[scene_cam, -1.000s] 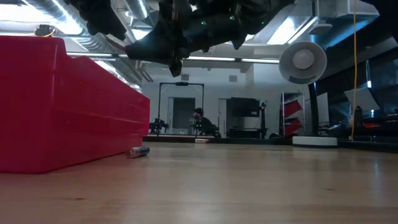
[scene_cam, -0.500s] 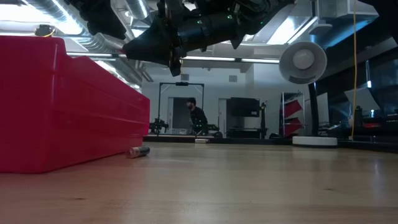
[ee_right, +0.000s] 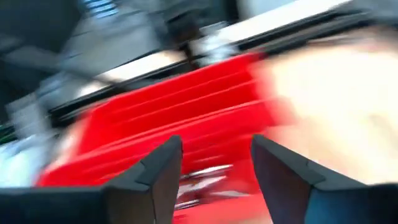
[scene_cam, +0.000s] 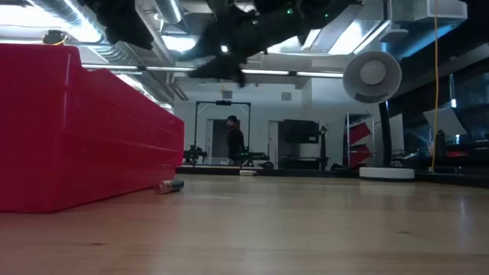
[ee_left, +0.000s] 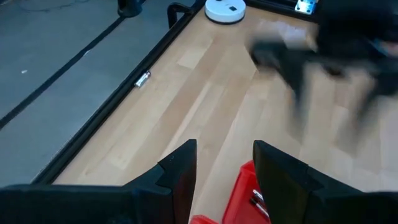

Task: Sort batteries
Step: Put the silver battery into the right red bin

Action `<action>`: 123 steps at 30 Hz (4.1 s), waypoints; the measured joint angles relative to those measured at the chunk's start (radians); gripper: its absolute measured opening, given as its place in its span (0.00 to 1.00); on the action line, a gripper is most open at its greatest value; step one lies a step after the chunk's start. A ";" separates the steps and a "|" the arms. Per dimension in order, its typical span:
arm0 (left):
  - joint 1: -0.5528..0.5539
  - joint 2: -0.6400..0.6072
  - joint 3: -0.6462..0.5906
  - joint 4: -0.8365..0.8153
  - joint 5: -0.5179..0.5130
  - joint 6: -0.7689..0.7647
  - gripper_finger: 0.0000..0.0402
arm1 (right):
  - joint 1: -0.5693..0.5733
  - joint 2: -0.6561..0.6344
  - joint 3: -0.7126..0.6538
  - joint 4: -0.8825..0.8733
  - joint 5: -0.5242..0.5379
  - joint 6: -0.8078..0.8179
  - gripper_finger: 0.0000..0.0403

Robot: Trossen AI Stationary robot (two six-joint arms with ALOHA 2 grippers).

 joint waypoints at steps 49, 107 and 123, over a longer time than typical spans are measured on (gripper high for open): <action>-0.002 0.000 0.000 -0.007 0.006 -0.287 0.37 | -0.418 0.119 0.014 -0.128 0.245 0.522 0.39; 0.000 0.001 0.000 -0.022 0.071 -0.107 0.37 | -0.513 0.619 0.793 -0.981 0.290 0.486 0.79; 0.000 0.001 0.000 -0.044 0.071 -0.090 0.37 | -0.517 0.575 0.896 -1.211 0.273 0.271 0.79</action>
